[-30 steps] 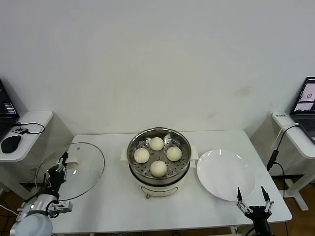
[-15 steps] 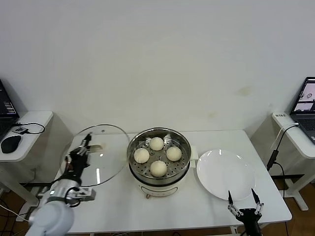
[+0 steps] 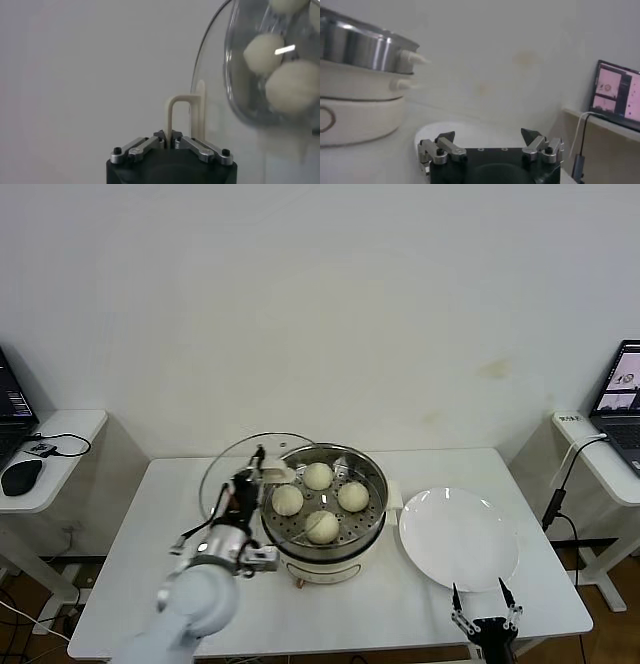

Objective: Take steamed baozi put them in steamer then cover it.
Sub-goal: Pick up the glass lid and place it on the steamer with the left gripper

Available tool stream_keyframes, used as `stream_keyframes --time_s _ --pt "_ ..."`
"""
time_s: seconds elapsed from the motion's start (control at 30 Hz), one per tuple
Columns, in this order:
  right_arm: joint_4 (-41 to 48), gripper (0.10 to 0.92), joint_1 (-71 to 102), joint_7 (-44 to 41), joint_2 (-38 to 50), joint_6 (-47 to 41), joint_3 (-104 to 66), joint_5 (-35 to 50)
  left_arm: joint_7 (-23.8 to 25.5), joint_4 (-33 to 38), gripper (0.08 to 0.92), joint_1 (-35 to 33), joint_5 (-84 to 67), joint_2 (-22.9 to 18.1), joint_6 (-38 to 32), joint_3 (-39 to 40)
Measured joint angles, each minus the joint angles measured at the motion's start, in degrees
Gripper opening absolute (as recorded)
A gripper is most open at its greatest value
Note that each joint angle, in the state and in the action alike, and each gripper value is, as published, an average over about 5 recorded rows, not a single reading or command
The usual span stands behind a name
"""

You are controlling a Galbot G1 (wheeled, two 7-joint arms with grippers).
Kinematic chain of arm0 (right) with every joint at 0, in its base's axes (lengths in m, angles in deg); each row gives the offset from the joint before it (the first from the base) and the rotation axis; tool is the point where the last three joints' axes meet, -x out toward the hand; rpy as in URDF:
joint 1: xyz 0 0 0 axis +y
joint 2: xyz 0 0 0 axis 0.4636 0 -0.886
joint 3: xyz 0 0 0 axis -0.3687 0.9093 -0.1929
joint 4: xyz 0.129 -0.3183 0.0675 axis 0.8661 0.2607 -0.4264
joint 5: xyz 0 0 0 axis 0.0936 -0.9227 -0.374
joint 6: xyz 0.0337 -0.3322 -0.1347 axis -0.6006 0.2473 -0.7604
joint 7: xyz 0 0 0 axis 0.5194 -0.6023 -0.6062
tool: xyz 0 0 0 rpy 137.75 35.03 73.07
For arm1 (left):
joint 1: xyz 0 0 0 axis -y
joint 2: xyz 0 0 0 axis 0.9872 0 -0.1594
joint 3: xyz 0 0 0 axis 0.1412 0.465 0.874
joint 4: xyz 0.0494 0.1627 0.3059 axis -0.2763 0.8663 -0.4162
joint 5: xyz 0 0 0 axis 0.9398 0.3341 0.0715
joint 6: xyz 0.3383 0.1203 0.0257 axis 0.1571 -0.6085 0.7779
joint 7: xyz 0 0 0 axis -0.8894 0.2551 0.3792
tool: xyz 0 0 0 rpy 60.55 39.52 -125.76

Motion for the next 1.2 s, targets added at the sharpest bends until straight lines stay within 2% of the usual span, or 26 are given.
stream_keyframes --time_s 0.23,0.5,0.8,1.2 --pt "0.44 0.823 -0.01 0.50 -0.42 0.37 0.16 -1.50 3.57 -3.66 0.139 4.94 6.74 -5.29 2.02 5.78" --pt "0.74 0.823 0.11 0.69 -0.65 0.62 0.48 -2.52 5.50 -7.48 0.139 7.23 10.49 -10.03 3.50 8.31" --pt "1.05 0.823 0.26 0.78 -0.82 0.70 1.38 -3.41 6.62 -10.26 0.139 8.00 12.29 -13.36 4.51 9.76" --pt "1.11 0.823 0.75 0.86 -0.90 0.91 2.13 -4.23 6.88 -11.51 0.139 7.57 13.53 -15.19 4.67 10.09"
